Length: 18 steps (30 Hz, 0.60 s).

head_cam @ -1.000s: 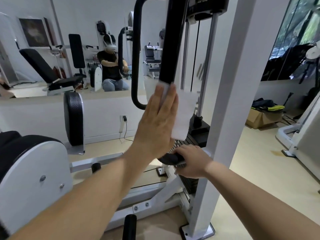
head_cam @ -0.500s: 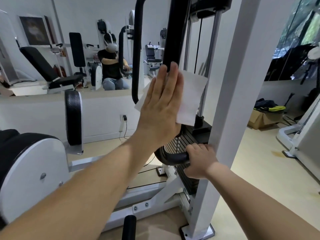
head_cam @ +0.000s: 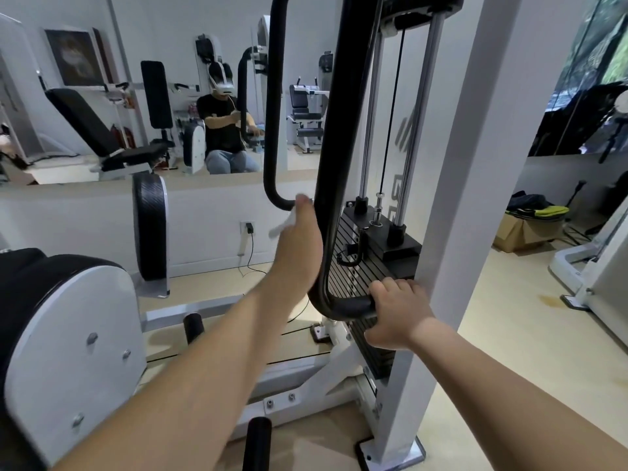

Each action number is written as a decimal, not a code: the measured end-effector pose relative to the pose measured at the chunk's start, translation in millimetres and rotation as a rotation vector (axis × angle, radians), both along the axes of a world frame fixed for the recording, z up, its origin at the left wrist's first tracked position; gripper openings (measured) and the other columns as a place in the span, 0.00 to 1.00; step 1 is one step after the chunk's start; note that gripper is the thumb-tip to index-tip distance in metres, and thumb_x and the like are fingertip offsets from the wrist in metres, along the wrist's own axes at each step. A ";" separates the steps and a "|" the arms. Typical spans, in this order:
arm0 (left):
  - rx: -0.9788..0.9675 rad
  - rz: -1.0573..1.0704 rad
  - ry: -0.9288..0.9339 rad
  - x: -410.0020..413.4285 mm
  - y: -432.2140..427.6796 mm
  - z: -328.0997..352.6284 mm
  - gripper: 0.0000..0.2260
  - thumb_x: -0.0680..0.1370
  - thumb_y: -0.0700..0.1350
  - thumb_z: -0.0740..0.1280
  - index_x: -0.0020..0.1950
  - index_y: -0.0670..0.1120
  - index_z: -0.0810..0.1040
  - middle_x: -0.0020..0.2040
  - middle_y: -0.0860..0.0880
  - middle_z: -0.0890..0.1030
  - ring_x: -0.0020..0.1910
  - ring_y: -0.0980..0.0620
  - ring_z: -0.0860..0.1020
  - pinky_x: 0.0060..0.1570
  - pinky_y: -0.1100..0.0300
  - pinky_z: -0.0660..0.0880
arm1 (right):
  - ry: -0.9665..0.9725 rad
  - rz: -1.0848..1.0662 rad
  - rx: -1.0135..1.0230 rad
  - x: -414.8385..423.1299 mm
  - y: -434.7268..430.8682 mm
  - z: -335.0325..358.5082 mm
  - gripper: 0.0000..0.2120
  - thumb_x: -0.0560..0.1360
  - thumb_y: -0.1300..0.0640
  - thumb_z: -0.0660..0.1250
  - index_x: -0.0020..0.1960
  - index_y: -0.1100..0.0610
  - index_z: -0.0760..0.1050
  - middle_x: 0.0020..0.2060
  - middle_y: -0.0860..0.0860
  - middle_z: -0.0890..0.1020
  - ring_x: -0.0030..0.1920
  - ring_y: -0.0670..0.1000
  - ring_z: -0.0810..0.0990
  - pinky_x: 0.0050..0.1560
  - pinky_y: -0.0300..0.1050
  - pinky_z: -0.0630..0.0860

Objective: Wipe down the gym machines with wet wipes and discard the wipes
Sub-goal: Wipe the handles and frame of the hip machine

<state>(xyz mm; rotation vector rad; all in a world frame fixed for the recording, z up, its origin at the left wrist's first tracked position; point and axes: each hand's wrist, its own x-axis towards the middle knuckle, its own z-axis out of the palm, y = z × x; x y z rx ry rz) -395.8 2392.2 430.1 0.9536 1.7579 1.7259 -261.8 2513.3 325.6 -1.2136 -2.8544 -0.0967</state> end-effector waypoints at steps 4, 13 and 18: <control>-0.013 0.150 -0.059 -18.9 11.4 0.0 0.27 0.84 0.65 0.47 0.67 0.48 0.73 0.57 0.50 0.80 0.61 0.48 0.78 0.54 0.58 0.74 | -0.003 -0.002 -0.026 0.9 -0.2 1.2 0.23 0.66 0.46 0.67 0.58 0.47 0.65 0.59 0.49 0.72 0.66 0.55 0.70 0.75 0.54 0.59; -0.088 -0.041 -0.458 -20.8 2.4 -72.8 0.20 0.83 0.57 0.59 0.55 0.44 0.83 0.50 0.41 0.87 0.46 0.47 0.84 0.46 0.54 0.77 | -0.006 0.012 -0.004 1.0 1.6 1.1 0.24 0.66 0.45 0.68 0.59 0.47 0.66 0.58 0.48 0.72 0.65 0.55 0.71 0.73 0.53 0.61; 0.084 -0.098 -0.199 -15.2 7.7 20.3 0.25 0.85 0.62 0.53 0.46 0.48 0.82 0.36 0.49 0.83 0.41 0.51 0.82 0.51 0.53 0.78 | -0.004 0.007 -0.014 0.6 0.6 0.9 0.25 0.66 0.44 0.68 0.60 0.47 0.66 0.59 0.48 0.72 0.65 0.53 0.71 0.74 0.53 0.60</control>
